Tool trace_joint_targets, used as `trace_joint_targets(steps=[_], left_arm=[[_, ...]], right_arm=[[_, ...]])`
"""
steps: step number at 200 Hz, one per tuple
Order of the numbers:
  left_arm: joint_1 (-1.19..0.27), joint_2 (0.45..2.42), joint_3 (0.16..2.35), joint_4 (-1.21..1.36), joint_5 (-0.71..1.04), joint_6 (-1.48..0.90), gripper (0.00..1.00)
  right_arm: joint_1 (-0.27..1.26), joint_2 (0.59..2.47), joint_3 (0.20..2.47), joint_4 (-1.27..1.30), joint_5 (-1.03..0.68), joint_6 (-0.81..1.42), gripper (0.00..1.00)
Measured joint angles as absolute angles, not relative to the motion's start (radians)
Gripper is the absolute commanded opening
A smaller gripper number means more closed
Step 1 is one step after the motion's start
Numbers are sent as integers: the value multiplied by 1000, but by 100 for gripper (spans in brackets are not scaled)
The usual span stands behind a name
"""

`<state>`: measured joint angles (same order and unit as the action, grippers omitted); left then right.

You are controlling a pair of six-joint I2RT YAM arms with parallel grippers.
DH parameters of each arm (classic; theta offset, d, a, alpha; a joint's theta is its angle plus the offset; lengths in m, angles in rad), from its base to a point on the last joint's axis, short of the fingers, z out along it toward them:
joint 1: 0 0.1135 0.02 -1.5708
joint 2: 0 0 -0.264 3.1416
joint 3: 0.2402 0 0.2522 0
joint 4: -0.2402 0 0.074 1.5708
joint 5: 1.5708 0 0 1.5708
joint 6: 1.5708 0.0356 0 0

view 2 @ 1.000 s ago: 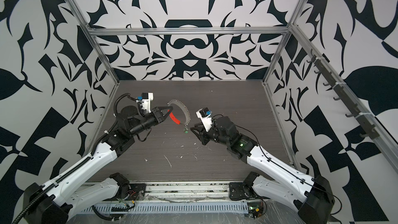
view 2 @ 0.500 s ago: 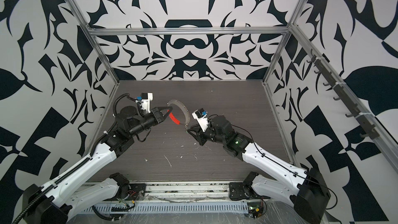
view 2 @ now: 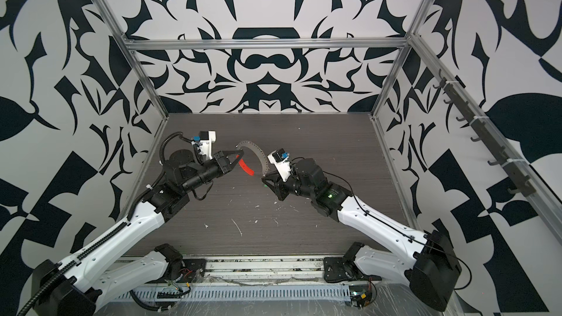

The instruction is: Remove the keys from the keyring

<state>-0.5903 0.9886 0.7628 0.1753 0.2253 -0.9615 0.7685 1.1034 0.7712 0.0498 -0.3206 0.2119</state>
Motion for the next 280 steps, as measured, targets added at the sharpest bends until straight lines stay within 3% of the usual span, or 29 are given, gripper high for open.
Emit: trace_joint_targets(steps=[42, 71, 96, 175, 213, 241, 280], left_arm=[[-590, 988, 763, 175, 224, -961, 0], [-590, 984, 762, 175, 223, -961, 0], [-590, 981, 762, 175, 221, -961, 0], [-590, 981, 762, 175, 220, -961, 0], [-590, 981, 762, 175, 220, -961, 0], [-590, 981, 762, 175, 219, -961, 0], [-590, 981, 762, 175, 212, -961, 0]], right_arm=[[768, 1113, 772, 56, -322, 206, 9], [768, 1114, 772, 57, -323, 205, 9], [768, 1113, 772, 57, -322, 206, 17], [768, 1100, 772, 55, -319, 203, 15], [768, 1092, 772, 54, -320, 203, 11], [768, 1092, 772, 53, -322, 204, 0], [768, 1092, 772, 51, -320, 202, 0]])
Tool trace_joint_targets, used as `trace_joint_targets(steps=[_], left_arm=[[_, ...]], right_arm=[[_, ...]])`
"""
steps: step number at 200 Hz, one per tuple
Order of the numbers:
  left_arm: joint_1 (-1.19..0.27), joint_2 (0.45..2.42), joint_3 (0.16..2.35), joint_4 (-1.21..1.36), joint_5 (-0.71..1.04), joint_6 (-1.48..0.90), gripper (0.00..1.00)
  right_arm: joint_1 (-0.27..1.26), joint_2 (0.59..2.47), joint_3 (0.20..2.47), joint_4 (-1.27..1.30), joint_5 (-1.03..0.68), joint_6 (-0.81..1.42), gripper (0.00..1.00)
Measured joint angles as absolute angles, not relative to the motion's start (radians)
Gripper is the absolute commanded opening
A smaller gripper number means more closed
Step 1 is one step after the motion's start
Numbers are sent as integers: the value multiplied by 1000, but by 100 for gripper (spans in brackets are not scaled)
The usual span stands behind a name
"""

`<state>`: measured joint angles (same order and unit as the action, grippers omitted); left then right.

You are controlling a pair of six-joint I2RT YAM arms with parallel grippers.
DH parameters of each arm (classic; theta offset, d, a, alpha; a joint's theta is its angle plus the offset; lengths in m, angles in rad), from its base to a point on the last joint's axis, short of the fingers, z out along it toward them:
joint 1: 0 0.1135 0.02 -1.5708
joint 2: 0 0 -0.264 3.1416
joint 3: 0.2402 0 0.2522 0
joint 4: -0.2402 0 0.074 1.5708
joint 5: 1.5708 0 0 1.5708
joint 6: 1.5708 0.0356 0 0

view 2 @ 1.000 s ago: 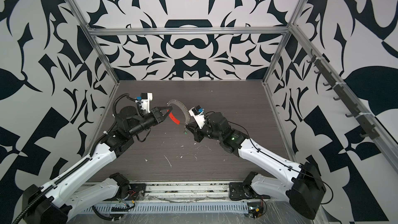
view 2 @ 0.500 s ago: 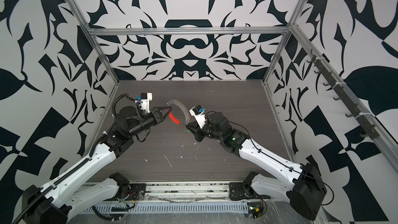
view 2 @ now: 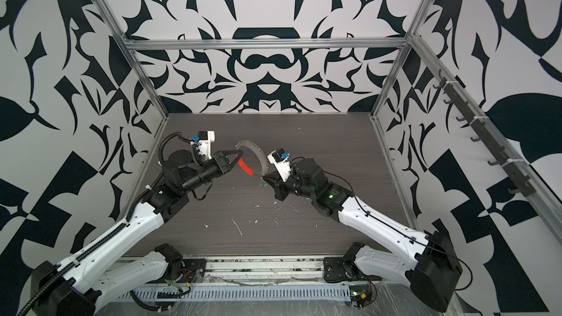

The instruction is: Remove the keys from the keyring

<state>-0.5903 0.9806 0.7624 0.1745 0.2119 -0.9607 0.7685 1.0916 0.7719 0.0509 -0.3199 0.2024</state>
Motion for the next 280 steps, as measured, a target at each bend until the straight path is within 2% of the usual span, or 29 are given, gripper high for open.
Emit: trace_joint_targets(steps=[23, 57, 112, 158, 174, 248, 260, 269, 280], left_arm=[[-590, 976, 758, 166, 197, -961, 6], [-590, 956, 705, 171, 172, -983, 6], [-590, 974, 615, 206, 187, -1039, 30], [-590, 965, 612, 173, 199, -1038, 70], [-590, 937, 613, 131, 193, -1003, 78], [-590, 834, 616, 46, 150, -884, 89], [-590, 823, 615, 62, 154, -859, 86], [-590, 822, 616, 74, 168, -834, 76], [-590, 831, 623, 79, 197, -793, 71]], right_arm=[[768, 1090, 796, 3, -311, 203, 0], [768, 1093, 867, -97, -294, 210, 0], [768, 1099, 874, -162, -267, 215, 0], [768, 1114, 891, -170, -262, 214, 0], [768, 1114, 902, -183, -257, 208, 0], [768, 1112, 919, -236, -272, 160, 0], [768, 1106, 919, -237, -291, 140, 0], [768, 1100, 920, -238, -308, 122, 0], [768, 1093, 926, -244, -336, 98, 0]])
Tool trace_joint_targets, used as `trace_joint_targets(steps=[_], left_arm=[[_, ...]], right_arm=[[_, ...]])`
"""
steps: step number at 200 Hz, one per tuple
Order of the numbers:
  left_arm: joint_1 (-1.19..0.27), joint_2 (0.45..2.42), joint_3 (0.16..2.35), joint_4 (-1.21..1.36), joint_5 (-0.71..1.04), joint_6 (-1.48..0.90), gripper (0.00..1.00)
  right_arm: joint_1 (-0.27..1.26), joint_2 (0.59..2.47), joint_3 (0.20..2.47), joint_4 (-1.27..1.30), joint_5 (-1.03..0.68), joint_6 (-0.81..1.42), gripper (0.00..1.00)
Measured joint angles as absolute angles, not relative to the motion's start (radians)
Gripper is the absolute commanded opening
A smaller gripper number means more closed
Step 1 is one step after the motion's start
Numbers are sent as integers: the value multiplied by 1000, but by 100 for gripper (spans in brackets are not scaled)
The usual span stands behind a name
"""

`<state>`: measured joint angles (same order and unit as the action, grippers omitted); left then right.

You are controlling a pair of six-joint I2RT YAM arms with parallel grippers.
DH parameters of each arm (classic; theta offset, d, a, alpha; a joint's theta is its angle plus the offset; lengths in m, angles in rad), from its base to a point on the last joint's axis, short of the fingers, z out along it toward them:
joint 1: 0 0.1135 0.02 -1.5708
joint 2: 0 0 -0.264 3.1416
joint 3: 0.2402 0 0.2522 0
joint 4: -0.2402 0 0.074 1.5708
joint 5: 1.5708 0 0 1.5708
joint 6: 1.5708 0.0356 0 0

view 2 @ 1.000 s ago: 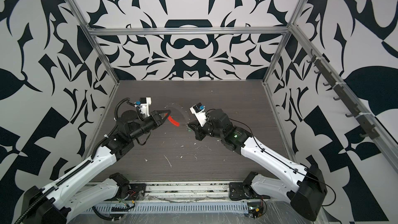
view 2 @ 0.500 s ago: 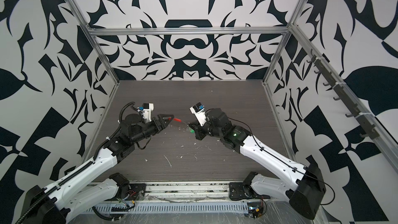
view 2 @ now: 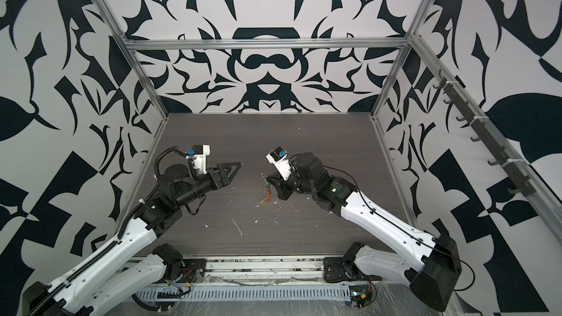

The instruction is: Remove the keys from the keyring

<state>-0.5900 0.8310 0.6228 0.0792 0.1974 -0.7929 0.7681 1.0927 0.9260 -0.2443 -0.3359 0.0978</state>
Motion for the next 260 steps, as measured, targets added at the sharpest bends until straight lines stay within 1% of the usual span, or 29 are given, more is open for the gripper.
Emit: trace_joint_targets(steps=[36, 47, 65, 76, 107, 139, 185, 260], left_arm=[[-590, 882, 634, 169, 323, -716, 57], [-590, 891, 634, 205, 360, -702, 56], [-590, 892, 633, 260, 410, -684, 58], [-590, 889, 628, 297, 435, -680, 58], [-590, 871, 607, 372, 519, -662, 41], [-591, 895, 609, 416, 611, -657, 39], [-623, 970, 626, 431, 669, -653, 32], [-635, 972, 655, 446, 705, -639, 22]], right_arm=[[757, 1081, 955, -241, -458, 44, 0], [751, 1079, 958, -236, -499, 40, 0], [734, 1079, 960, -228, -562, 37, 0], [714, 1079, 960, -221, -600, 38, 0], [649, 1073, 959, -174, -704, 67, 0], [619, 1055, 956, -114, -786, 108, 0], [619, 1055, 956, -83, -839, 147, 0], [619, 1055, 956, -84, -845, 167, 0]])
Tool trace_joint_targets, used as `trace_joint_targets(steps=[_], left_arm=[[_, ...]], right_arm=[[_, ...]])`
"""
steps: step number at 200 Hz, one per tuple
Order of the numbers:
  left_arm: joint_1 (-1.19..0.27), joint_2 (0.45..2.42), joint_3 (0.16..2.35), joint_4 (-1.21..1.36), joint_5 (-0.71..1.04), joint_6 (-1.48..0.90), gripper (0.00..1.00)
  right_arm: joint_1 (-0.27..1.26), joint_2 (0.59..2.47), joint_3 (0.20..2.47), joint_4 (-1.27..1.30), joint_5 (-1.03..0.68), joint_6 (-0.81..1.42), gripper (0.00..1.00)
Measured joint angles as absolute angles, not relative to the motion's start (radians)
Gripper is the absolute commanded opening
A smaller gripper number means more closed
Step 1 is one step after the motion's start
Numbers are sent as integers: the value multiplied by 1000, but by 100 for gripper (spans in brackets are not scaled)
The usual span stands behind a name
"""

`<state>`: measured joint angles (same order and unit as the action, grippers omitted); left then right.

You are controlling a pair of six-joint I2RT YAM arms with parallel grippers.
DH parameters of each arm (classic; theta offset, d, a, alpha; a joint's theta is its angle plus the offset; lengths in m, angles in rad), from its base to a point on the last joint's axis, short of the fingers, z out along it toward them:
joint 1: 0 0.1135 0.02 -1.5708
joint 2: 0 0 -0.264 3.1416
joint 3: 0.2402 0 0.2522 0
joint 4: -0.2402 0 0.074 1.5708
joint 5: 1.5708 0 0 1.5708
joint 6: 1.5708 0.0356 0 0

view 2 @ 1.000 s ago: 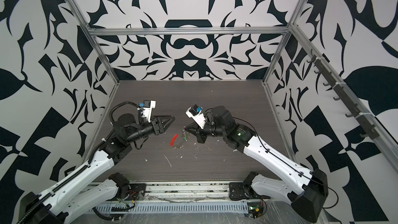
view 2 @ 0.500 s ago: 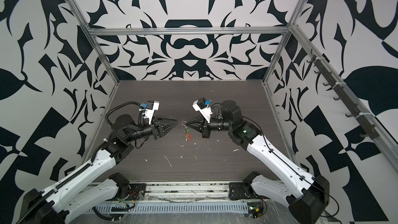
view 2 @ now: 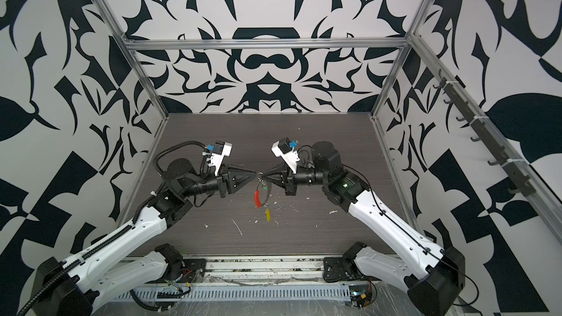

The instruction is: Remove the keys from the keyring

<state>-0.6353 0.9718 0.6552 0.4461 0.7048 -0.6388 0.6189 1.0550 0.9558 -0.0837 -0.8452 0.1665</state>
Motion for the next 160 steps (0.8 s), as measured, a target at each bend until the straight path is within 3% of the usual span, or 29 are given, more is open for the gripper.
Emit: trace_joint_targets(steps=[67, 108, 160], left_arm=[[-656, 1007, 672, 461, 726, -635, 15], [-668, 1012, 686, 468, 731, -632, 19], [-668, 1015, 688, 469, 727, -627, 6]], right_arm=[[619, 1055, 955, -84, -845, 184, 0], [619, 1055, 955, -83, -845, 186, 0], [619, 1062, 955, -75, -846, 195, 0]])
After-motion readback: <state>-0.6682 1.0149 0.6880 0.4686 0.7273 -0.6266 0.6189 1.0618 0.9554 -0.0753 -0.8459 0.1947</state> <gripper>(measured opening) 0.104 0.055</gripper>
